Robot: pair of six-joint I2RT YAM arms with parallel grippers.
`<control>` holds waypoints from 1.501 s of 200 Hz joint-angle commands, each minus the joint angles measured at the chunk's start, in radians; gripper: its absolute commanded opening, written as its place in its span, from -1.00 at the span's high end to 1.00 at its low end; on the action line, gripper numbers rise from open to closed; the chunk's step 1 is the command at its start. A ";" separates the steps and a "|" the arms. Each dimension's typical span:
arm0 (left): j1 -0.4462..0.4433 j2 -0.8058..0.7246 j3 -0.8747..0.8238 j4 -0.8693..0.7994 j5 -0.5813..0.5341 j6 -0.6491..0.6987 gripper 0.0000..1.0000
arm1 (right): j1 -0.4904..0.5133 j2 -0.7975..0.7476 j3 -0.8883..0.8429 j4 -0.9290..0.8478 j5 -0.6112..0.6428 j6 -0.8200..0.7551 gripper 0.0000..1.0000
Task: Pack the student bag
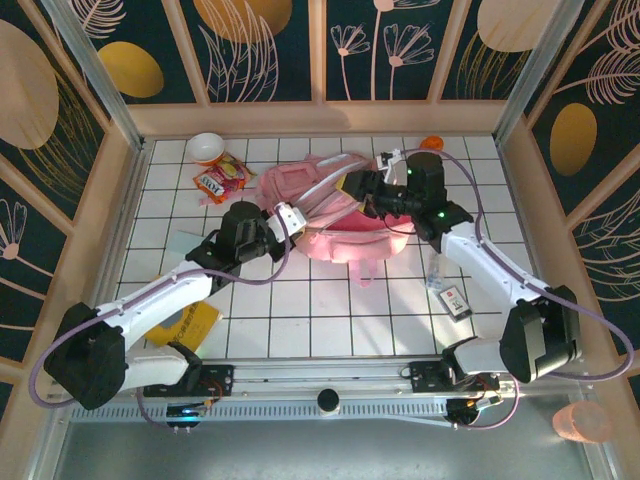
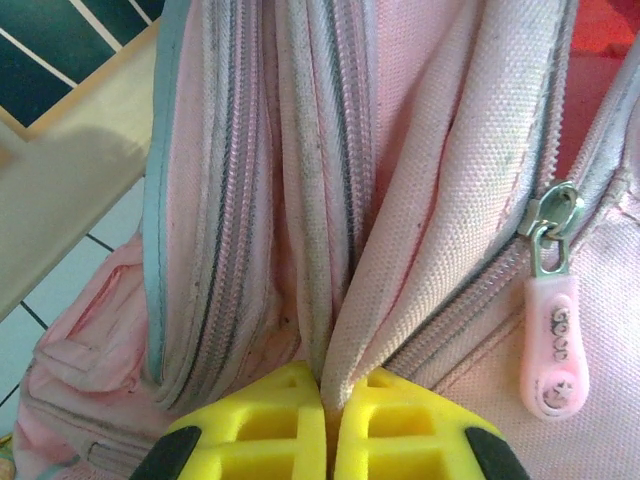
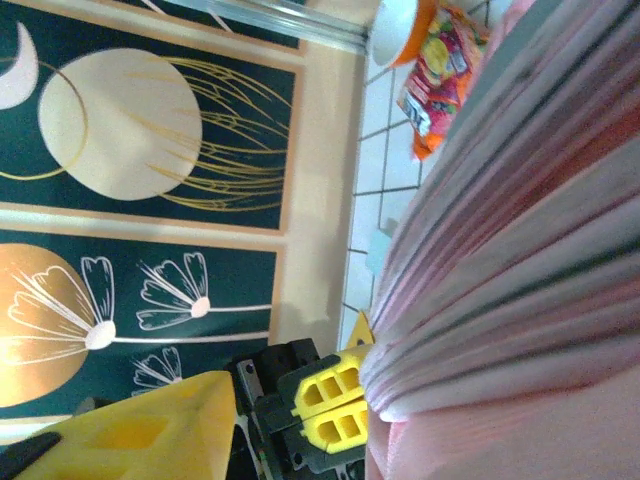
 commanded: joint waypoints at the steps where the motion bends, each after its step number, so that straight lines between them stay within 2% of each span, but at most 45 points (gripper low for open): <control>1: 0.001 0.000 0.068 0.100 0.065 -0.049 1.00 | 0.070 -0.028 -0.058 0.146 0.108 0.119 -0.10; 39: 0.001 0.002 0.074 0.110 0.051 -0.028 1.00 | 0.133 -0.009 -0.073 0.125 0.251 0.148 -0.06; 45: 0.001 0.003 0.076 0.108 0.042 -0.029 1.00 | 0.140 -0.008 -0.072 0.116 0.266 0.148 0.00; 60: 0.000 0.004 0.088 0.094 0.012 -0.053 1.00 | 0.149 -0.008 -0.066 0.088 0.315 0.148 0.49; 74: 0.001 -0.007 0.105 0.052 0.012 -0.099 0.62 | 0.158 -0.026 -0.074 0.100 0.365 0.157 0.81; 88: 0.000 -0.033 0.126 -0.032 0.062 -0.137 0.25 | 0.165 -0.049 -0.095 0.148 0.410 0.173 1.00; 105: 0.001 -0.068 0.153 -0.153 0.121 -0.224 -0.06 | 0.168 -0.068 -0.120 0.200 0.444 0.182 1.00; 130: 0.000 -0.133 0.133 -0.257 0.199 -0.436 -0.27 | 0.172 -0.074 -0.129 0.240 0.452 0.172 1.00; 161: 0.000 -0.200 0.035 -0.239 0.195 -0.757 -0.35 | 0.179 -0.057 -0.112 0.241 0.429 0.158 1.00; 180: 0.000 -0.198 -0.020 -0.192 0.217 -0.875 -0.38 | 0.184 -0.047 -0.104 0.248 0.421 0.157 1.00; 211: -0.001 -0.143 -0.056 -0.111 0.280 -0.910 -0.45 | 0.186 -0.031 -0.087 0.261 0.404 0.156 1.00; 262: -0.012 -0.050 -0.039 0.027 0.274 -0.898 -0.50 | 0.203 -0.005 -0.067 0.281 0.382 0.154 1.00; 287: -0.023 -0.010 -0.031 0.089 0.264 -0.893 -0.43 | 0.211 0.000 -0.066 0.293 0.382 0.157 1.00; 300: -0.035 0.008 -0.021 0.092 0.258 -0.880 -0.31 | 0.214 0.000 -0.066 0.294 0.385 0.155 1.00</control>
